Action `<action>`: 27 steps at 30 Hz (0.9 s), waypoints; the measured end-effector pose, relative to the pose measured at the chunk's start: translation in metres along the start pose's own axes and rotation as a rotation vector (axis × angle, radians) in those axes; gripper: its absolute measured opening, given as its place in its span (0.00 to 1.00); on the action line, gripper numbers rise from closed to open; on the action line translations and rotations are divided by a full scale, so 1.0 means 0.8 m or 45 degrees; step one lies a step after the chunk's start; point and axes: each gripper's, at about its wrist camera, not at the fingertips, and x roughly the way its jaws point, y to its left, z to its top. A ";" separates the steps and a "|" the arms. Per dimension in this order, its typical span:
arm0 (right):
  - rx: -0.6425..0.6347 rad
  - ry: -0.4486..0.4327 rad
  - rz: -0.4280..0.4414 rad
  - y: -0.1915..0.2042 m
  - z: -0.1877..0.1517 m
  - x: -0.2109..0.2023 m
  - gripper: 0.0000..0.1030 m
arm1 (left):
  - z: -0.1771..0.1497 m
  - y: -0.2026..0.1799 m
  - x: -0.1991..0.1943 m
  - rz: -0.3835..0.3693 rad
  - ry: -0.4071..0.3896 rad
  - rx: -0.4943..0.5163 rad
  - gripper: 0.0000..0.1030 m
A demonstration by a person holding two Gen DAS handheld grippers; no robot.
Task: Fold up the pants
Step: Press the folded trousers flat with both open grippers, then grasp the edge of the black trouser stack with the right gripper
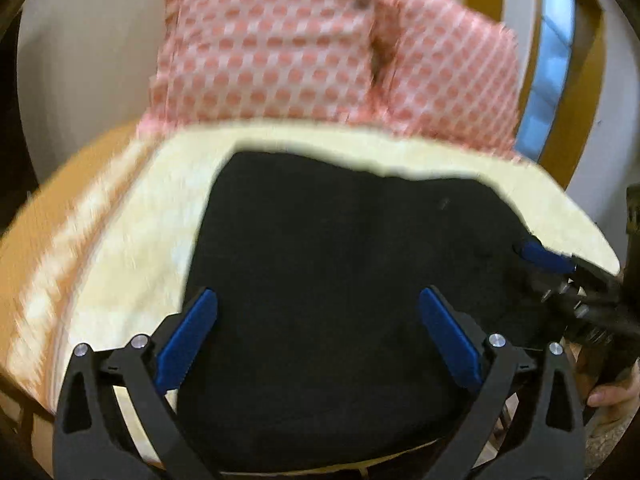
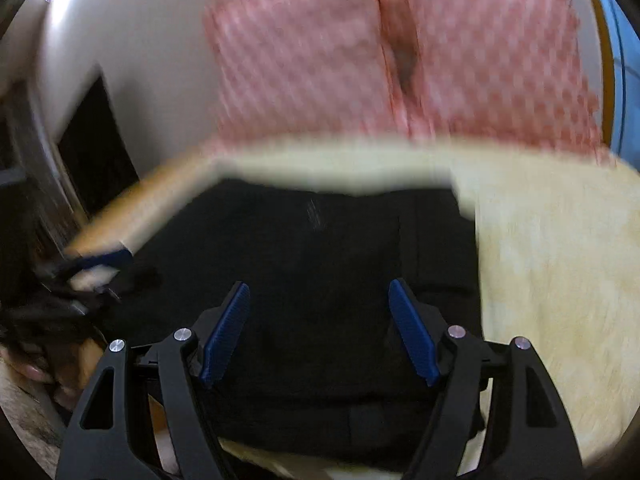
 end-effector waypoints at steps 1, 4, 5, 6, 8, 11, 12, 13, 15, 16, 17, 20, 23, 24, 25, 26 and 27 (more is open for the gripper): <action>-0.061 -0.039 -0.033 0.008 -0.006 -0.003 0.72 | -0.009 0.002 0.009 0.002 0.031 0.001 0.98; -0.097 -0.017 -0.079 0.016 -0.009 -0.003 0.72 | -0.019 -0.008 0.008 0.049 -0.007 0.083 0.98; -0.082 -0.010 -0.057 0.011 -0.006 -0.004 0.72 | -0.017 -0.005 0.007 0.036 -0.008 0.077 0.98; -0.038 -0.017 -0.007 0.003 0.000 -0.010 0.72 | -0.015 -0.003 0.005 0.019 -0.009 0.066 0.98; 0.053 -0.065 0.046 -0.016 0.014 -0.027 0.74 | -0.009 0.005 -0.004 -0.024 -0.035 0.045 0.98; 0.211 -0.126 0.022 -0.061 0.042 -0.046 0.82 | 0.000 0.012 -0.020 -0.015 -0.102 0.036 0.98; 0.248 -0.100 0.011 -0.074 0.050 -0.043 0.82 | 0.004 0.016 -0.021 0.002 -0.110 0.035 0.98; 0.270 -0.072 0.005 -0.085 0.057 -0.035 0.82 | 0.007 0.017 -0.019 0.011 -0.103 0.031 0.98; 0.308 -0.004 0.008 -0.099 0.067 -0.018 0.82 | 0.011 0.024 -0.010 0.027 -0.054 0.007 0.98; 0.335 0.049 0.021 -0.107 0.072 -0.005 0.82 | 0.011 0.028 -0.004 0.023 -0.013 -0.014 0.98; 0.348 0.077 0.025 -0.110 0.072 0.002 0.82 | 0.009 0.032 0.000 0.015 0.008 -0.033 0.98; 0.369 0.164 0.027 -0.117 0.079 0.029 0.81 | 0.002 0.042 0.011 -0.025 0.064 -0.090 0.98; 0.338 0.208 0.029 -0.114 0.074 0.039 0.77 | -0.003 0.045 0.010 -0.029 0.058 -0.090 0.98; 0.316 0.218 0.028 -0.111 0.075 0.039 0.77 | -0.004 0.044 0.010 -0.029 0.058 -0.082 0.98; 0.311 0.222 0.031 -0.110 0.076 0.040 0.77 | -0.005 0.044 0.011 -0.029 0.056 -0.075 0.98; 0.312 0.222 0.041 -0.112 0.076 0.040 0.72 | -0.005 0.043 0.011 -0.029 0.054 -0.073 0.98; 0.305 0.222 0.066 -0.111 0.075 0.039 0.67 | -0.006 0.043 0.011 -0.029 0.053 -0.072 0.98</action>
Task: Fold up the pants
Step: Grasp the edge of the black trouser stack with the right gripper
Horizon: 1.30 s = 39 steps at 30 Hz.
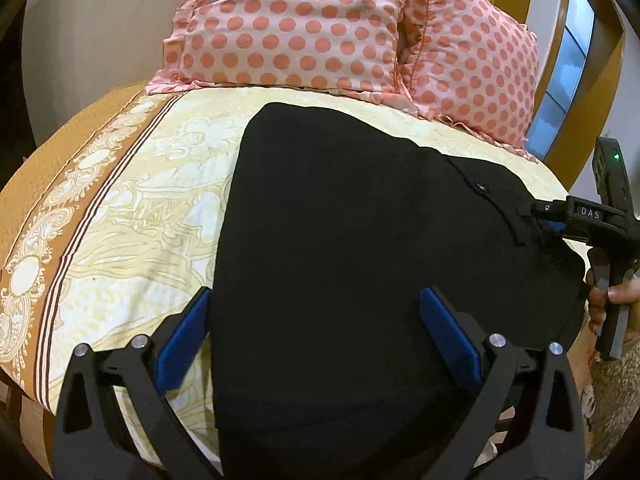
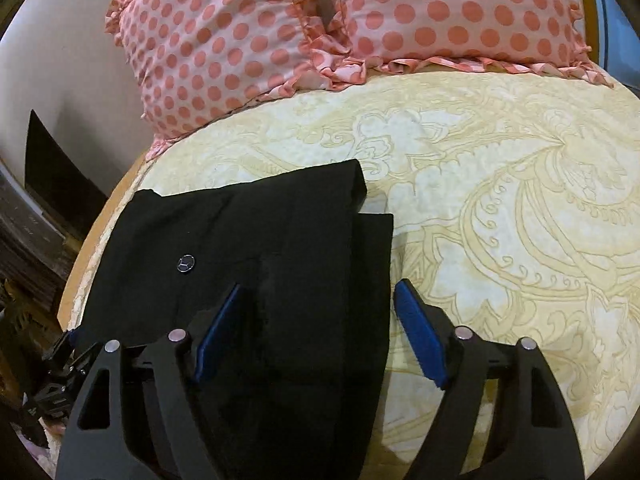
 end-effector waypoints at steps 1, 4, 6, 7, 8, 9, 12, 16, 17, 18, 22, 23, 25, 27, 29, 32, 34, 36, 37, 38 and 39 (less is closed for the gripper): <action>-0.012 -0.001 -0.003 0.001 -0.002 -0.001 0.65 | 0.000 0.000 0.000 -0.002 -0.001 -0.001 0.98; -0.100 -0.013 0.012 0.013 -0.007 -0.009 0.52 | -0.001 0.000 0.000 -0.003 -0.004 0.004 0.98; -0.150 -0.013 -0.005 0.020 -0.008 -0.008 0.52 | -0.001 -0.002 0.001 0.001 -0.005 0.015 0.98; -0.156 -0.009 -0.016 0.020 -0.006 -0.006 0.52 | 0.000 -0.002 0.001 0.002 -0.005 0.018 0.98; -0.144 -0.006 -0.017 0.018 -0.004 -0.003 0.55 | 0.001 -0.002 0.001 0.003 -0.005 0.019 0.98; -0.121 -0.001 -0.018 0.014 -0.001 -0.001 0.59 | 0.001 -0.002 0.001 0.000 -0.004 0.018 0.98; -0.075 0.006 -0.004 0.005 0.002 0.003 0.62 | 0.002 0.002 -0.001 -0.025 0.001 -0.005 0.98; -0.113 0.005 -0.030 0.010 0.000 0.005 0.62 | 0.016 0.015 -0.015 -0.017 -0.044 -0.033 0.98; -0.149 0.002 -0.036 0.015 -0.001 0.005 0.53 | 0.020 0.018 -0.018 -0.011 -0.059 -0.032 0.98; -0.190 -0.008 -0.021 0.021 -0.003 0.003 0.40 | 0.026 0.021 -0.021 -0.007 -0.071 -0.028 0.98; -0.272 -0.051 -0.012 0.032 -0.007 -0.007 0.27 | 0.053 0.034 -0.014 -0.054 -0.037 -0.021 0.98; -0.270 -0.060 0.002 0.032 -0.007 -0.009 0.25 | 0.060 0.036 -0.008 -0.070 -0.010 -0.021 0.98; -0.264 -0.072 0.023 0.030 -0.007 -0.011 0.24 | 0.071 0.039 0.004 -0.098 0.031 -0.016 0.98; -0.253 -0.073 0.034 0.027 -0.008 -0.010 0.24 | 0.083 0.039 0.019 -0.115 0.080 -0.009 0.98; -0.251 -0.076 0.037 0.026 -0.008 -0.010 0.24 | 0.095 0.039 0.033 -0.124 0.122 0.001 0.97; -0.253 -0.073 0.036 0.025 -0.008 -0.009 0.24 | 0.104 0.041 0.054 -0.112 0.193 0.007 0.94; -0.249 -0.072 0.038 0.025 -0.008 -0.009 0.24 | 0.109 0.043 0.069 -0.110 0.244 -0.003 0.90; -0.241 -0.067 0.045 0.023 -0.008 -0.007 0.24 | 0.111 0.047 0.081 -0.148 0.294 -0.036 0.80; -0.236 -0.064 0.049 0.022 -0.008 -0.006 0.24 | 0.112 0.048 0.084 -0.166 0.298 -0.048 0.80; -0.231 -0.061 0.053 0.021 -0.007 -0.005 0.25 | 0.114 0.046 0.084 -0.179 0.291 -0.044 0.74; -0.223 -0.057 0.058 0.020 -0.006 -0.005 0.26 | 0.116 0.046 0.085 -0.193 0.305 -0.048 0.70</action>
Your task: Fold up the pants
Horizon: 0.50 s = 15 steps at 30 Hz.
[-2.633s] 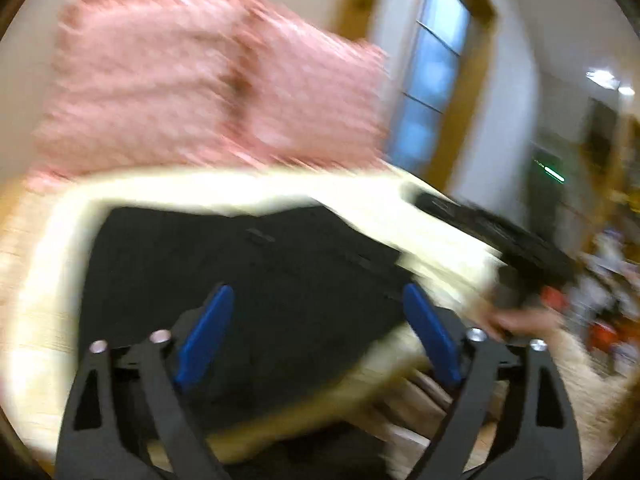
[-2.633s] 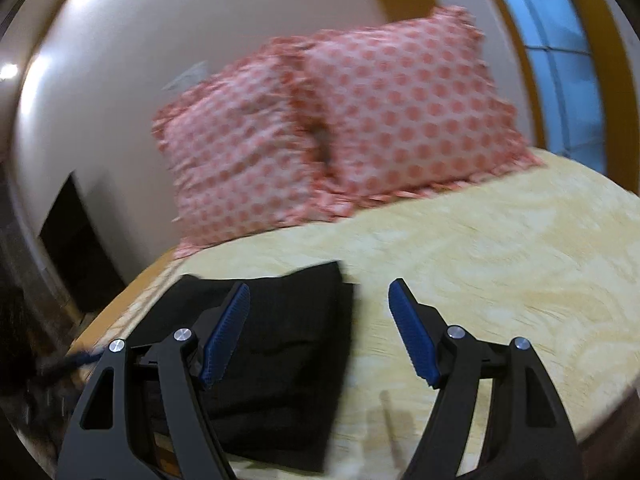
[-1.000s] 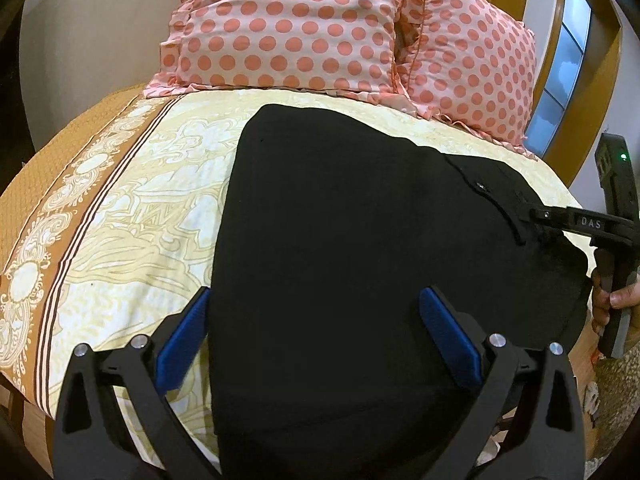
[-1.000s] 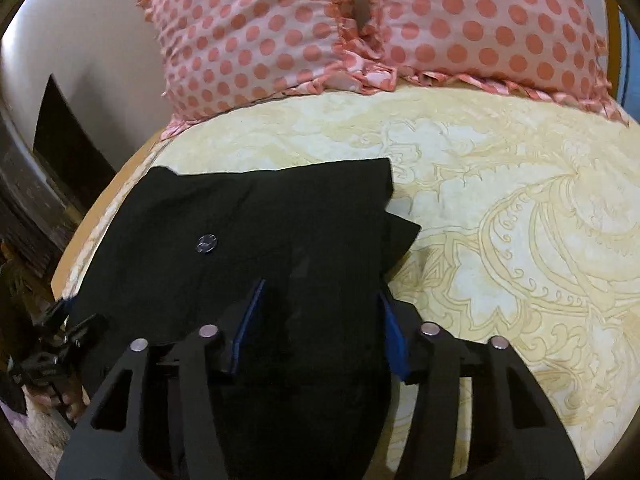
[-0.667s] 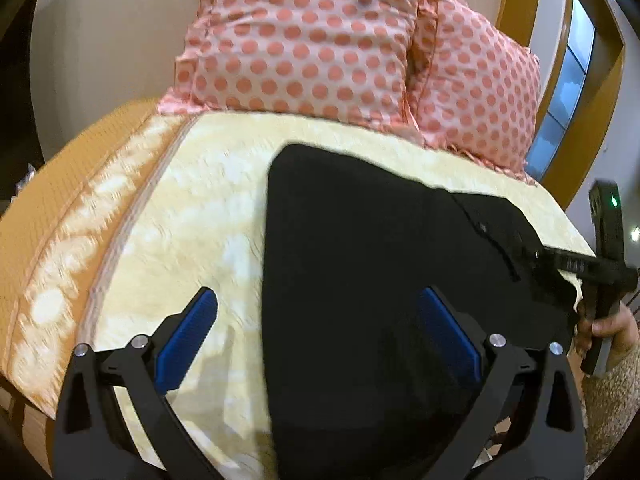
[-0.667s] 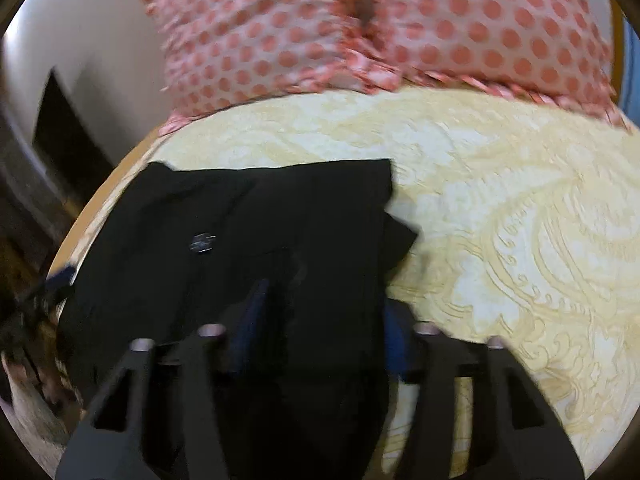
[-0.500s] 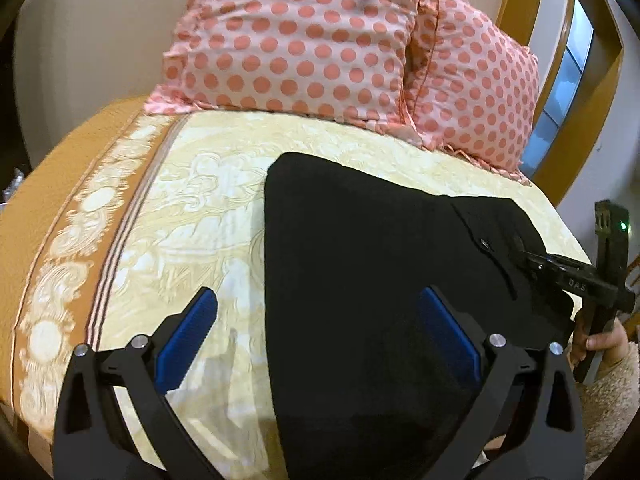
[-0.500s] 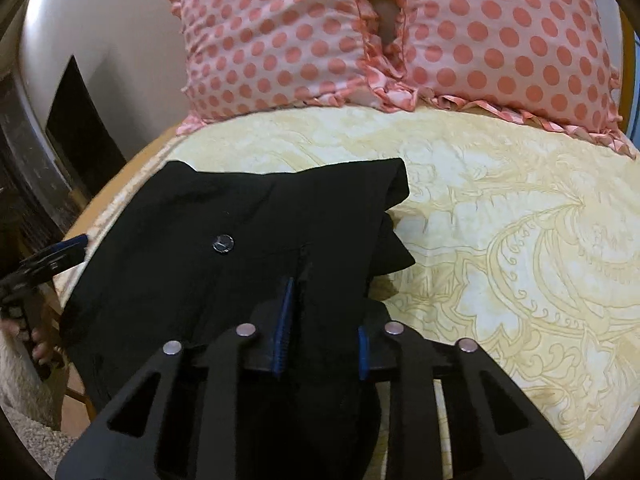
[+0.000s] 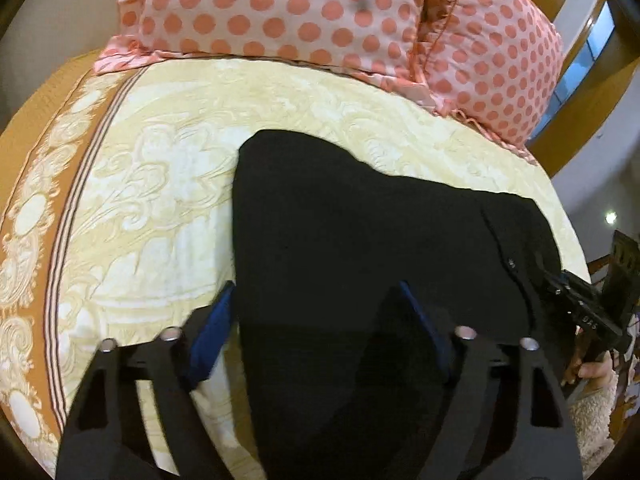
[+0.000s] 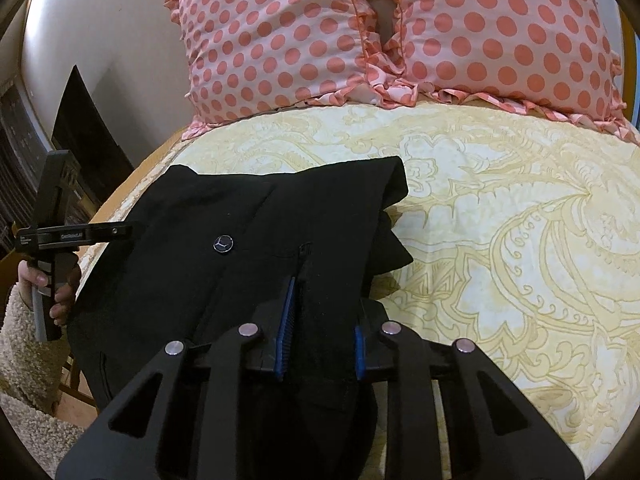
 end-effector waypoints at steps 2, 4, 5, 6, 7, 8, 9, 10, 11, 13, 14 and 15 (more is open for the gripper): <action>0.029 0.007 0.010 -0.004 0.001 0.002 0.31 | 0.004 0.001 0.002 0.000 0.004 -0.014 0.68; 0.072 0.022 0.011 -0.012 0.002 0.006 0.37 | 0.005 0.002 0.002 0.004 0.005 -0.018 0.64; 0.089 0.027 0.021 -0.015 0.002 0.007 0.38 | 0.005 0.002 0.001 0.020 -0.001 -0.023 0.53; 0.092 0.023 0.034 -0.015 0.002 0.007 0.35 | 0.004 0.003 -0.002 0.037 -0.014 -0.020 0.39; 0.068 0.016 0.036 -0.012 0.001 0.005 0.31 | 0.004 0.002 -0.005 0.042 -0.029 -0.006 0.30; 0.043 0.009 0.037 -0.008 0.001 0.004 0.25 | 0.005 0.000 -0.008 0.041 -0.043 0.008 0.16; 0.021 0.002 0.030 -0.004 0.001 0.002 0.22 | 0.005 -0.002 -0.012 0.027 -0.055 0.021 0.11; 0.017 -0.005 0.028 -0.001 0.003 -0.001 0.20 | 0.005 -0.004 -0.016 0.019 -0.067 0.028 0.10; 0.021 -0.012 0.034 -0.001 0.005 -0.003 0.19 | 0.005 -0.007 -0.019 0.029 -0.074 0.041 0.10; 0.024 -0.029 0.049 -0.001 0.010 -0.008 0.17 | 0.006 -0.012 -0.022 0.044 -0.094 0.059 0.09; 0.018 -0.034 0.051 0.000 0.013 -0.010 0.17 | 0.006 -0.014 -0.024 0.048 -0.102 0.060 0.09; 0.009 -0.040 0.050 0.002 0.016 -0.012 0.16 | 0.008 -0.015 -0.028 0.042 -0.116 0.058 0.09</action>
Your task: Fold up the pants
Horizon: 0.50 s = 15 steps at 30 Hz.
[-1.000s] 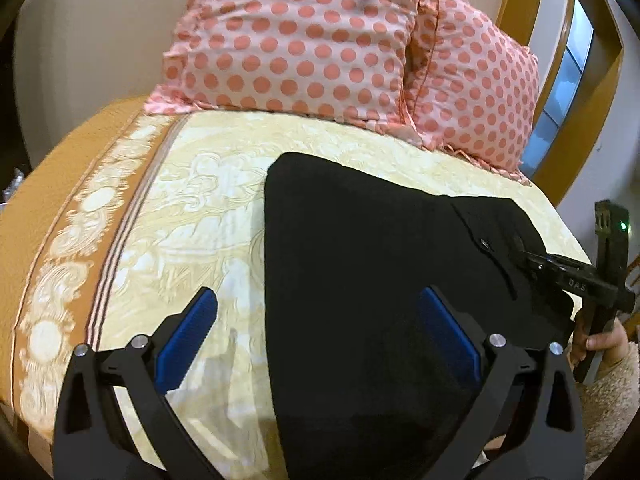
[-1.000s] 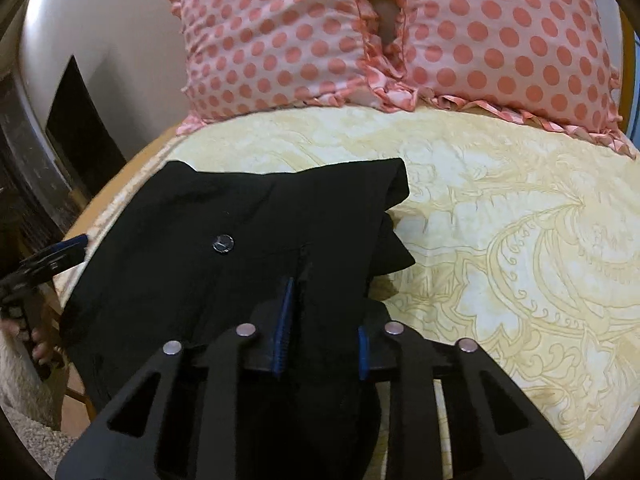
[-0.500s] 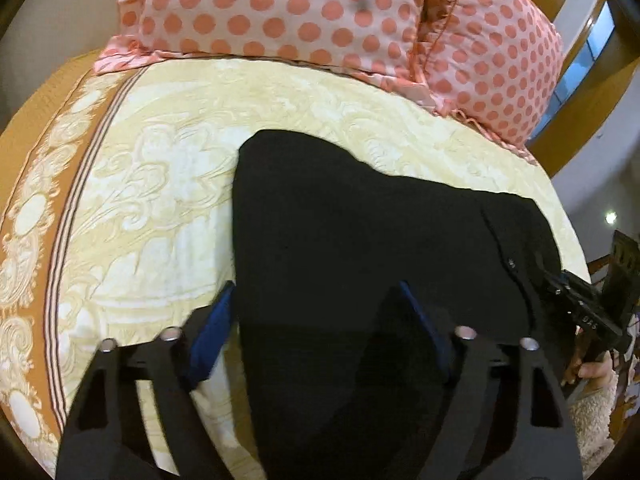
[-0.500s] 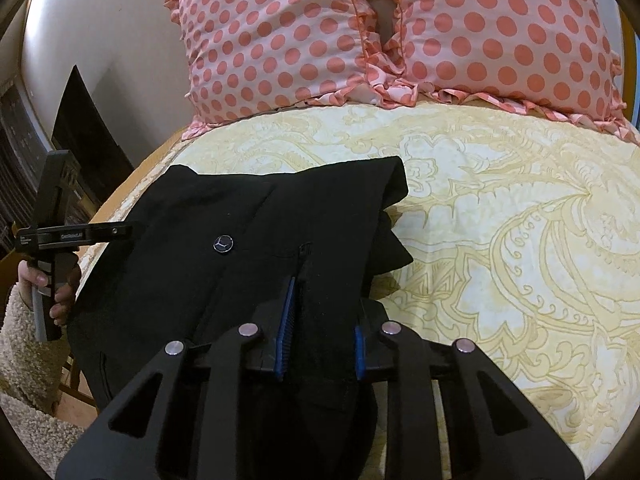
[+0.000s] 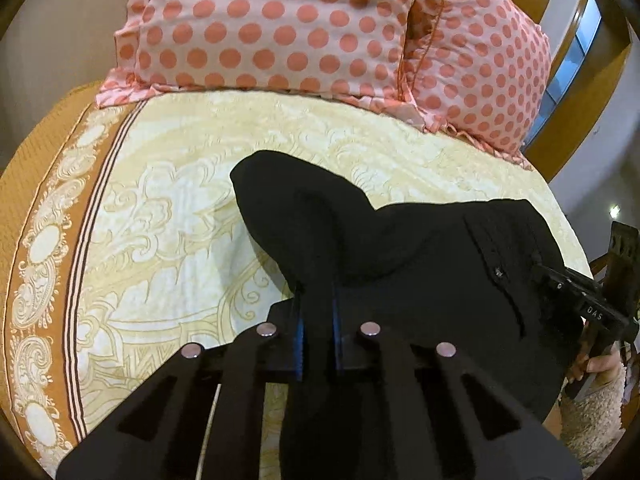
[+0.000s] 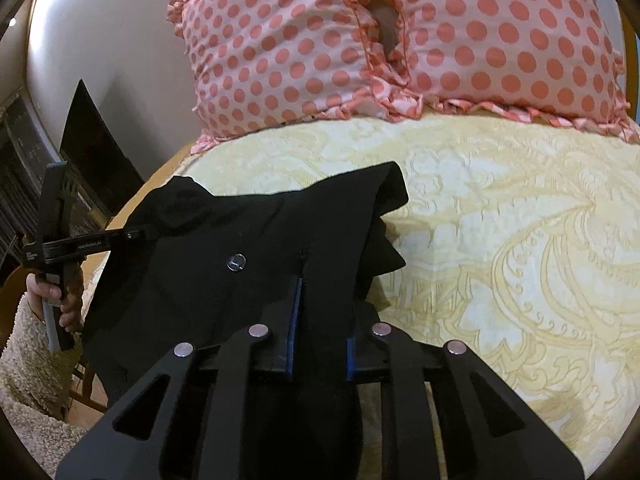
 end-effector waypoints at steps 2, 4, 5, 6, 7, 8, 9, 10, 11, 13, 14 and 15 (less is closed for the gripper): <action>-0.015 -0.006 0.000 0.003 0.007 -0.002 0.16 | 0.006 -0.002 -0.005 -0.009 -0.020 -0.003 0.09; -0.027 -0.015 0.007 0.005 0.017 -0.002 0.15 | 0.017 -0.008 -0.011 -0.010 -0.044 0.017 0.09; -0.031 -0.019 0.010 0.006 0.023 -0.002 0.14 | 0.022 -0.011 -0.013 -0.009 -0.055 0.027 0.09; -0.034 -0.023 0.009 0.005 0.029 -0.001 0.14 | 0.029 -0.014 -0.016 -0.007 -0.066 0.039 0.09; -0.043 -0.030 0.003 0.006 0.039 0.001 0.14 | 0.036 -0.018 -0.017 -0.002 -0.080 0.051 0.09; -0.046 -0.036 -0.002 0.006 0.046 0.003 0.14 | 0.046 -0.022 -0.018 0.003 -0.095 0.062 0.09; -0.049 -0.048 -0.005 0.005 0.057 0.006 0.14 | 0.052 -0.025 -0.018 0.008 -0.106 0.072 0.09; -0.051 -0.057 -0.007 0.004 0.065 0.008 0.14 | 0.064 -0.028 -0.017 0.017 -0.121 0.085 0.09; -0.049 -0.070 -0.009 0.001 0.076 0.011 0.14 | 0.076 -0.031 -0.014 0.028 -0.133 0.101 0.09; -0.035 -0.106 -0.017 -0.008 0.104 0.019 0.14 | 0.104 -0.034 -0.005 0.049 -0.166 0.105 0.09; -0.029 -0.124 -0.026 -0.014 0.119 0.024 0.14 | 0.117 -0.034 0.001 0.058 -0.180 0.105 0.09; -0.019 -0.142 -0.033 -0.019 0.132 0.028 0.13 | 0.132 -0.034 0.008 0.063 -0.193 0.100 0.09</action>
